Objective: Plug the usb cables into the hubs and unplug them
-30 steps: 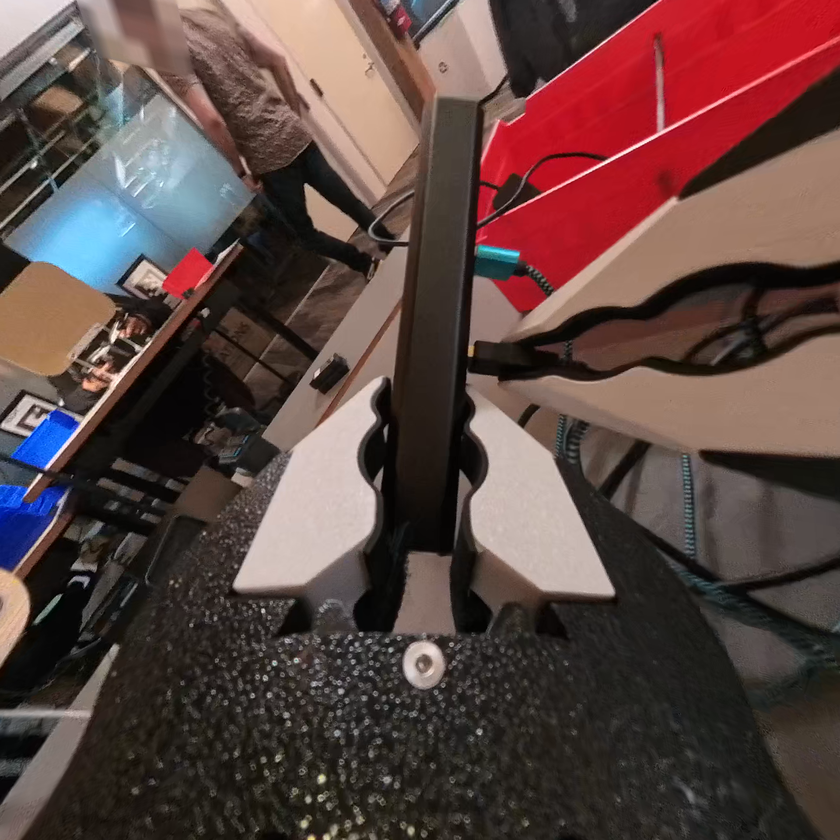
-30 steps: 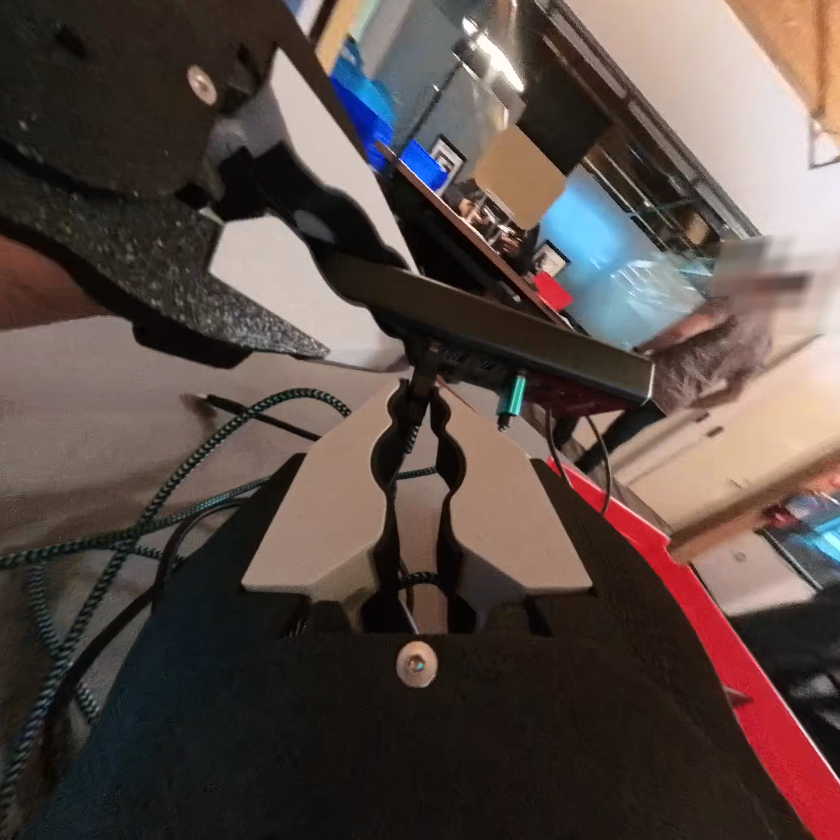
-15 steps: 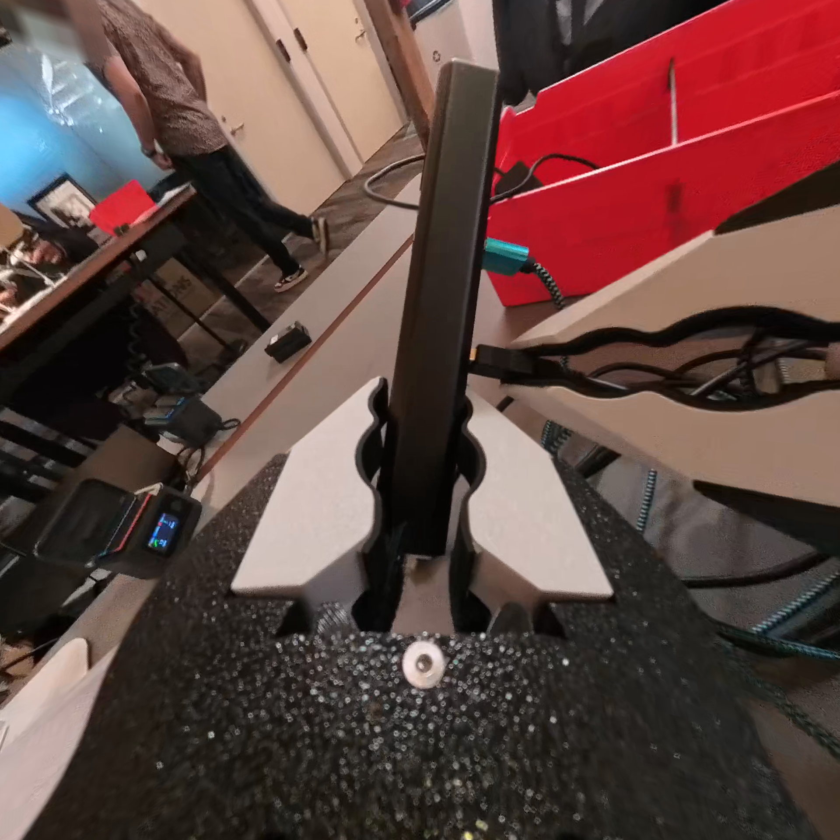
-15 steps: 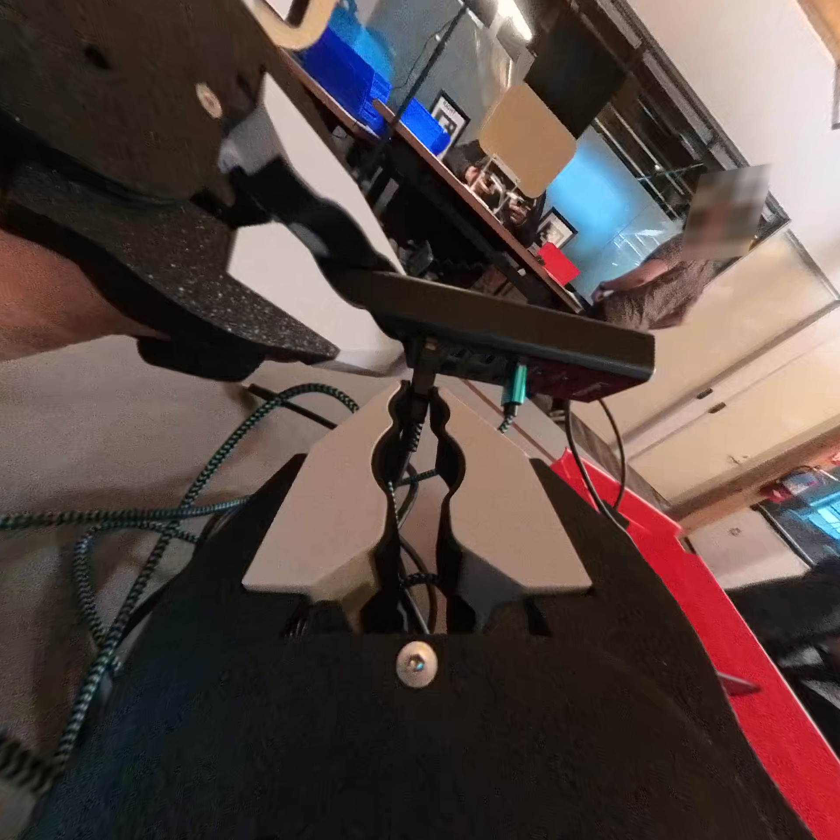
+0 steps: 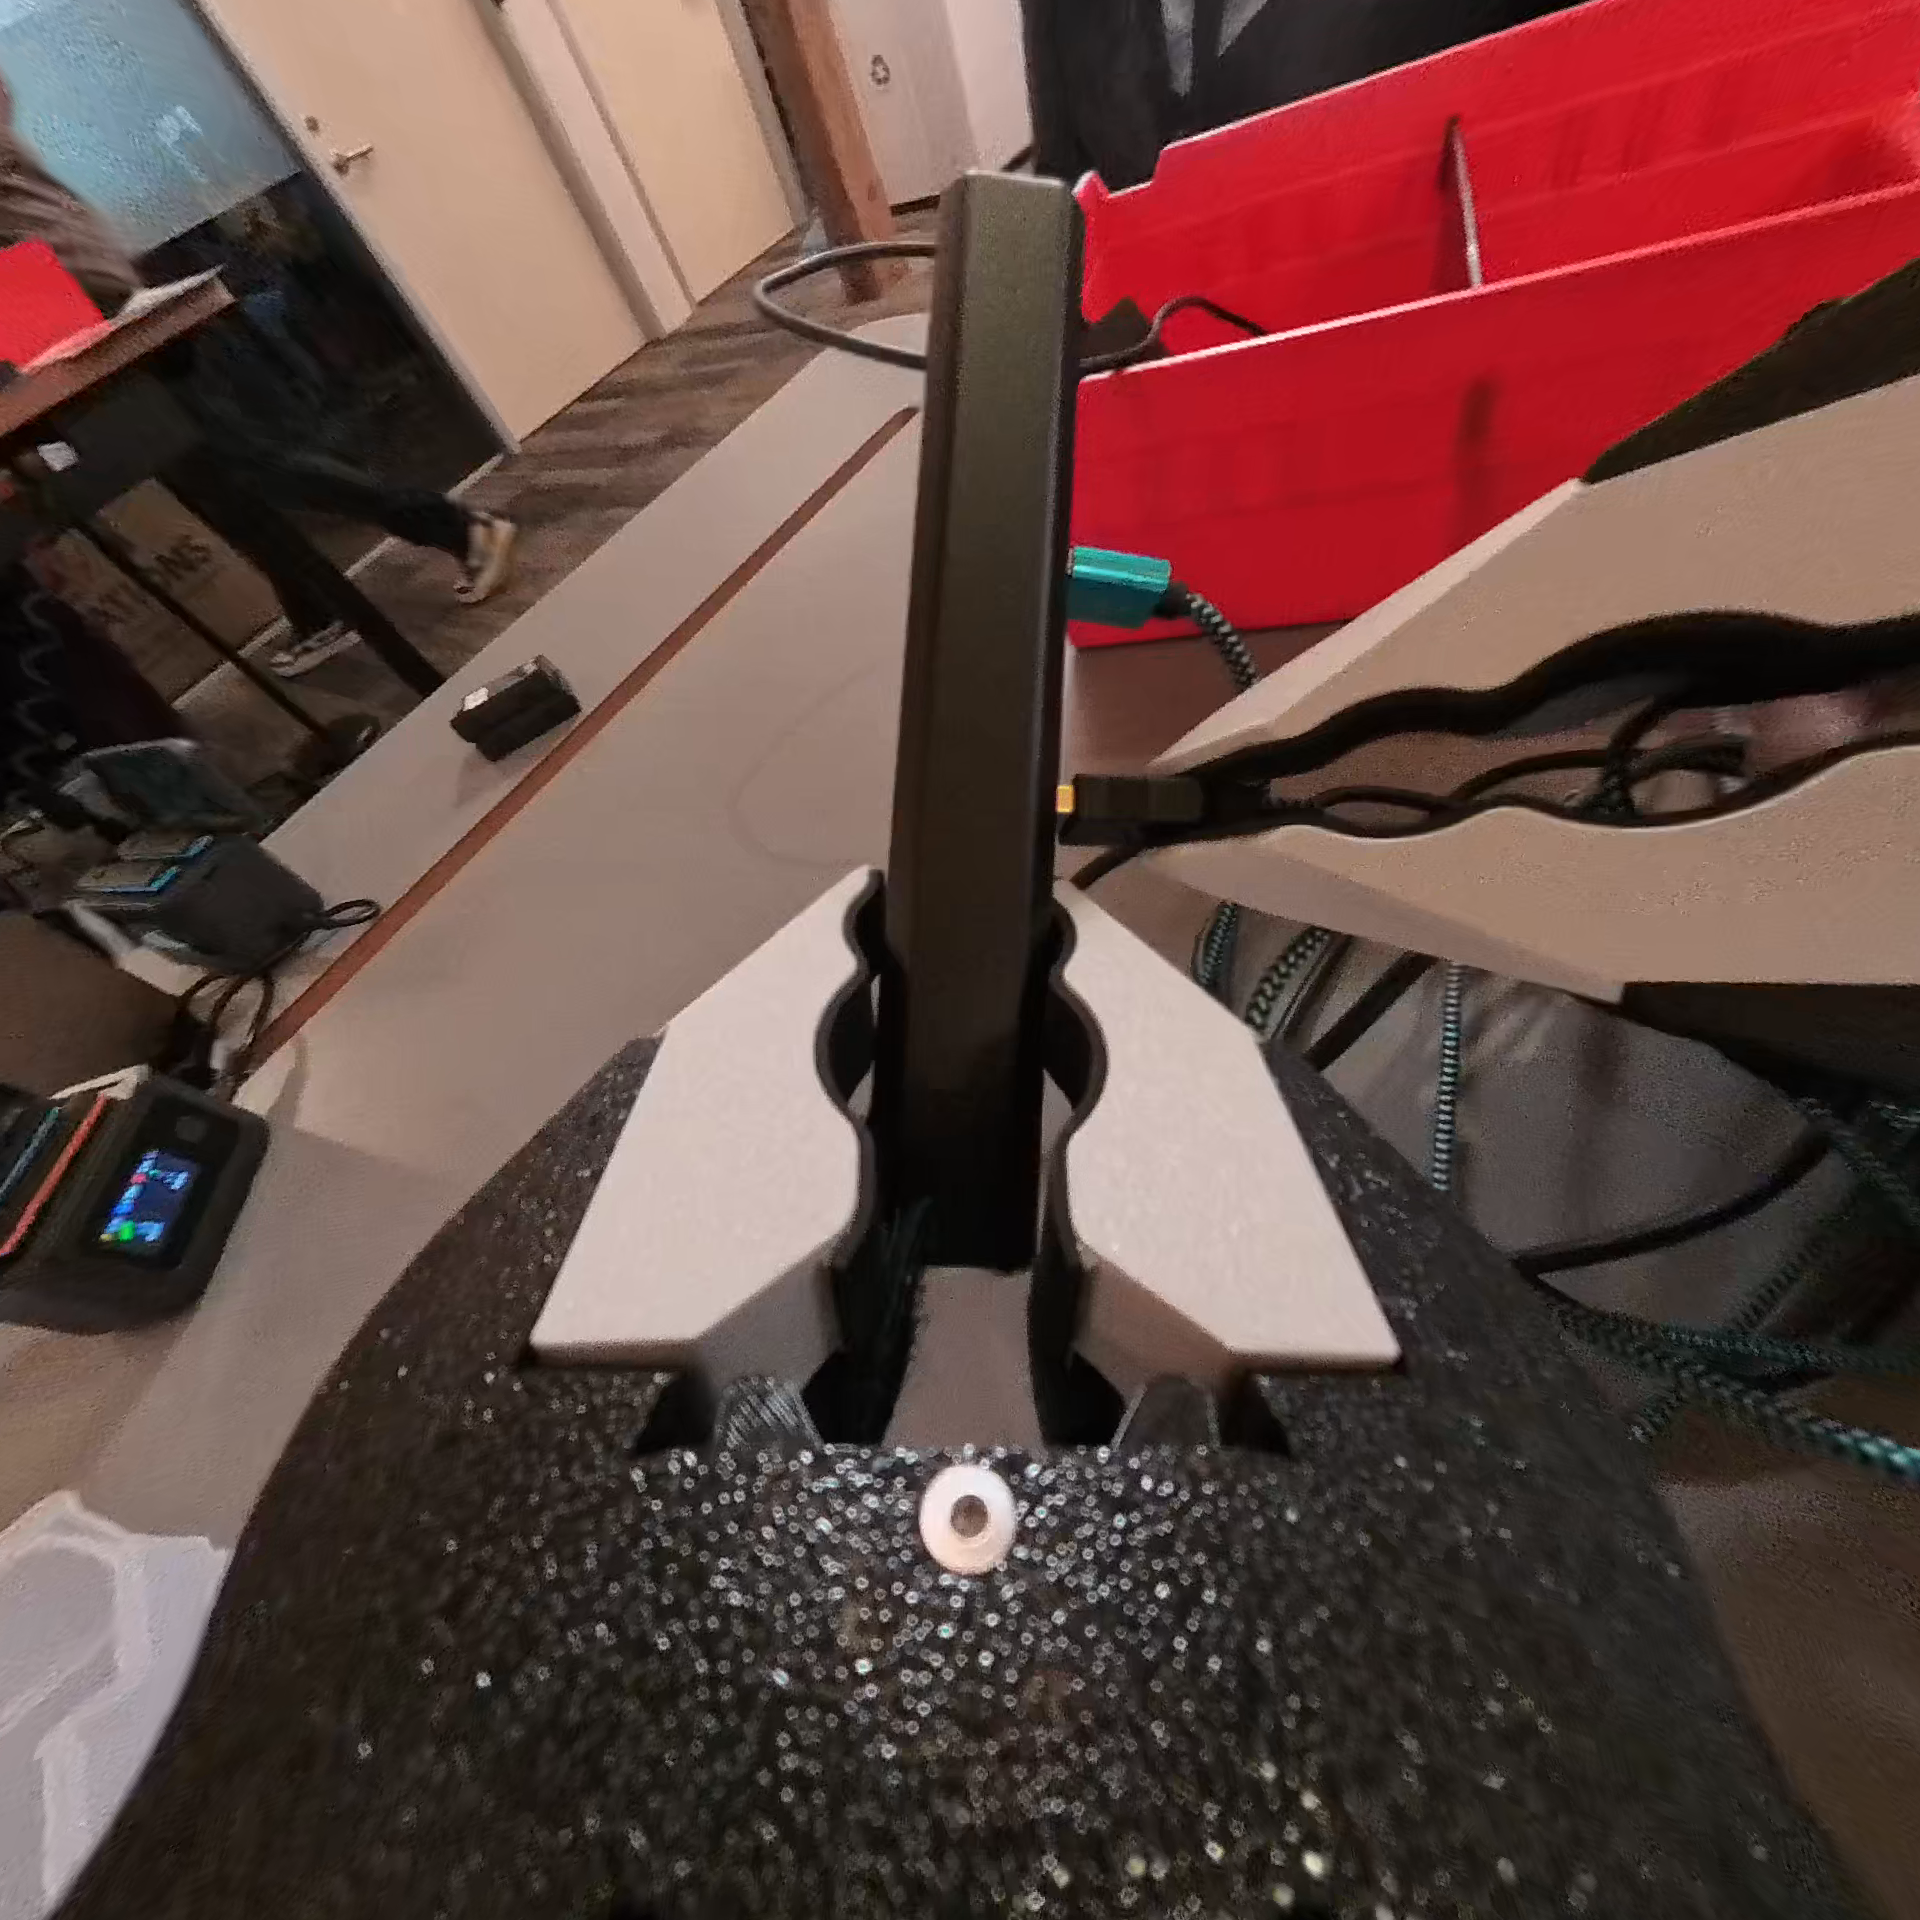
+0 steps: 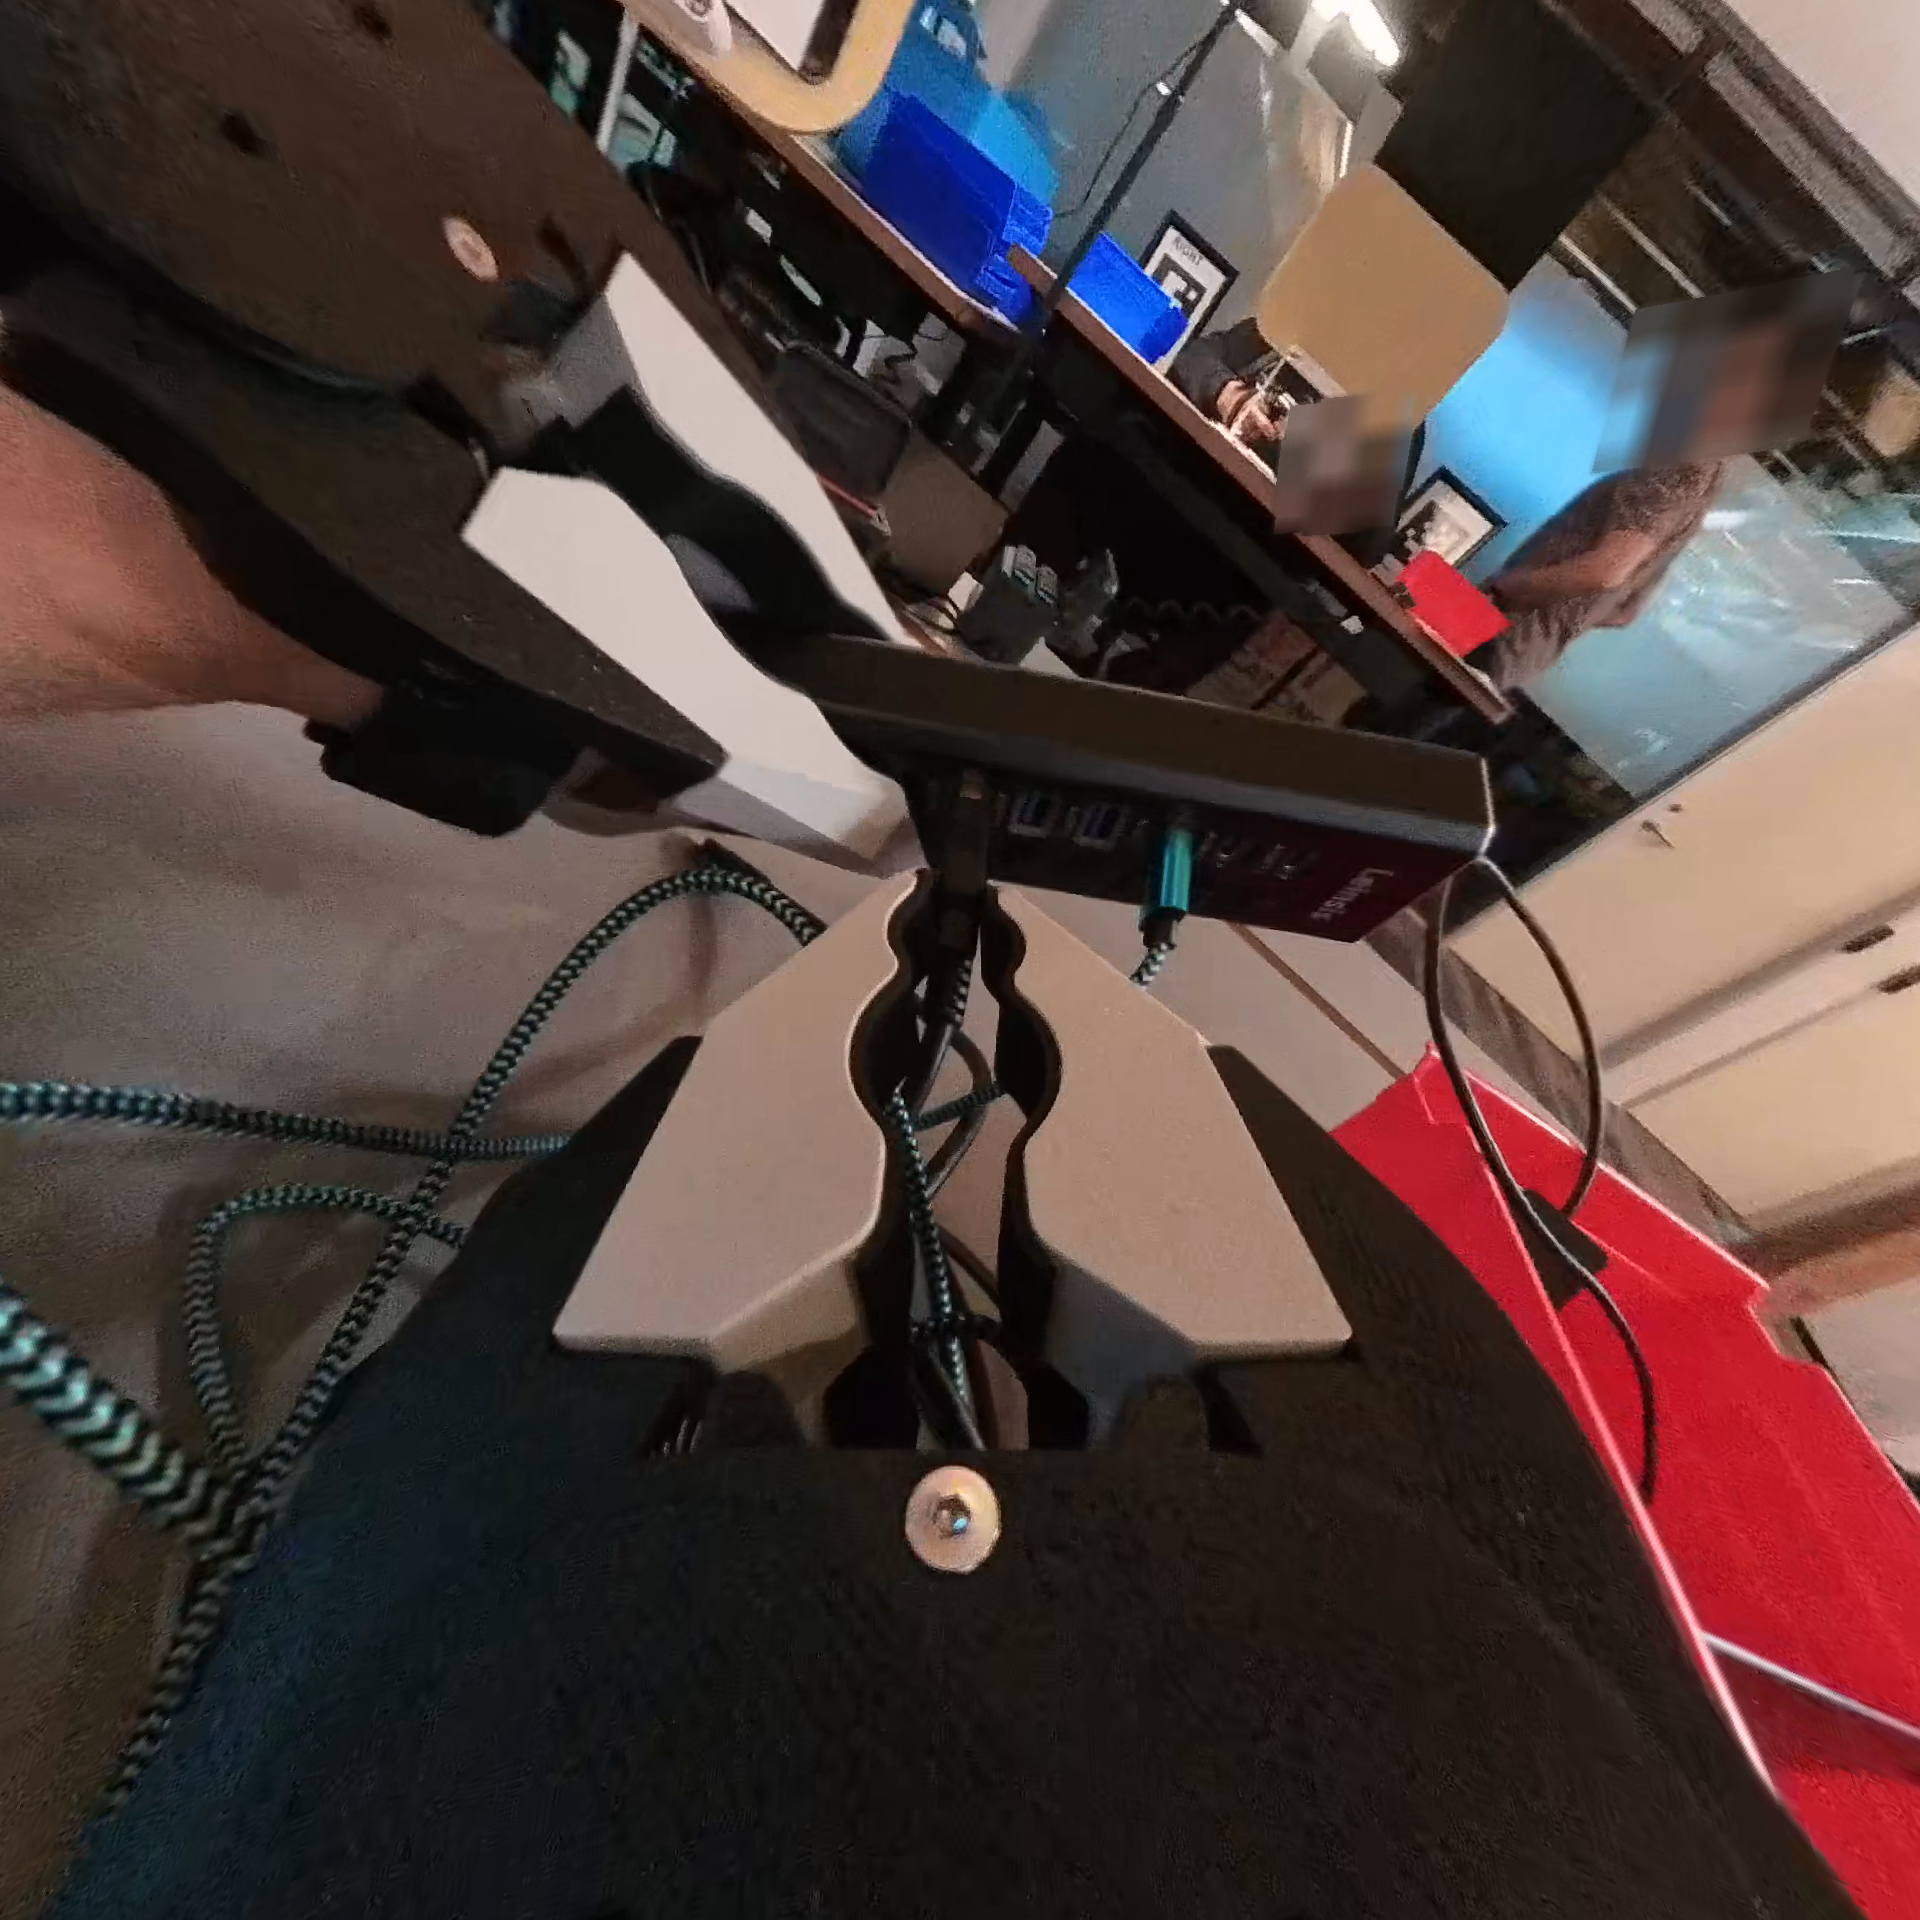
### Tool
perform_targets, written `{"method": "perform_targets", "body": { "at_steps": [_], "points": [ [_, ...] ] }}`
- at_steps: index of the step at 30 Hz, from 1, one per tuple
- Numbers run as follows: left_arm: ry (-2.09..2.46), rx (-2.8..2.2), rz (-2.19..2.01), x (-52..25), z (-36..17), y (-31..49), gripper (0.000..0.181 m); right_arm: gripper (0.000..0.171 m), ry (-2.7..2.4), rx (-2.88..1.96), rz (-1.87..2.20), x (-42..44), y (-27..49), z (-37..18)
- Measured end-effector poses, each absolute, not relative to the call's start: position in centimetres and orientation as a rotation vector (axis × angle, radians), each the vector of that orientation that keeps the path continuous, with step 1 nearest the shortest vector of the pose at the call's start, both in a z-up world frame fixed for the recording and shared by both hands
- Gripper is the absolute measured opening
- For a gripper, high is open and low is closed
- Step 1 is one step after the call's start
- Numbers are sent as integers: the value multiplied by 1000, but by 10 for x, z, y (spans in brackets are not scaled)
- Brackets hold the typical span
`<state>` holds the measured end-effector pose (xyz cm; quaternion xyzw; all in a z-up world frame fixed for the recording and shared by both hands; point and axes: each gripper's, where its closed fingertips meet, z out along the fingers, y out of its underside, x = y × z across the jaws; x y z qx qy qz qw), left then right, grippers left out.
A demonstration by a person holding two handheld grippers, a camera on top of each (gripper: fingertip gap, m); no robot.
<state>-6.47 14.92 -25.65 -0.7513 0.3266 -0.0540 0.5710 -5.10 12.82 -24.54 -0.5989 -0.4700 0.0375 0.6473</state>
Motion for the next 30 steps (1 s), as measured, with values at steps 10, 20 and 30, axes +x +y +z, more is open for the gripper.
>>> {"method": "perform_targets", "body": {
  "at_steps": [10,20,30],
  "points": [
    [755,-1826,-332,-77,-255,128,32,6,-1110,-1398,56,-51,127,-255],
    [726,-1899,-216,-73,-278,143,24,6,-1130,-1512,135,-54,132,-274],
    [732,-2041,-174,-74,-310,153,24,6,-1192,-1682,159,-53,139,-312]
  ]
}}
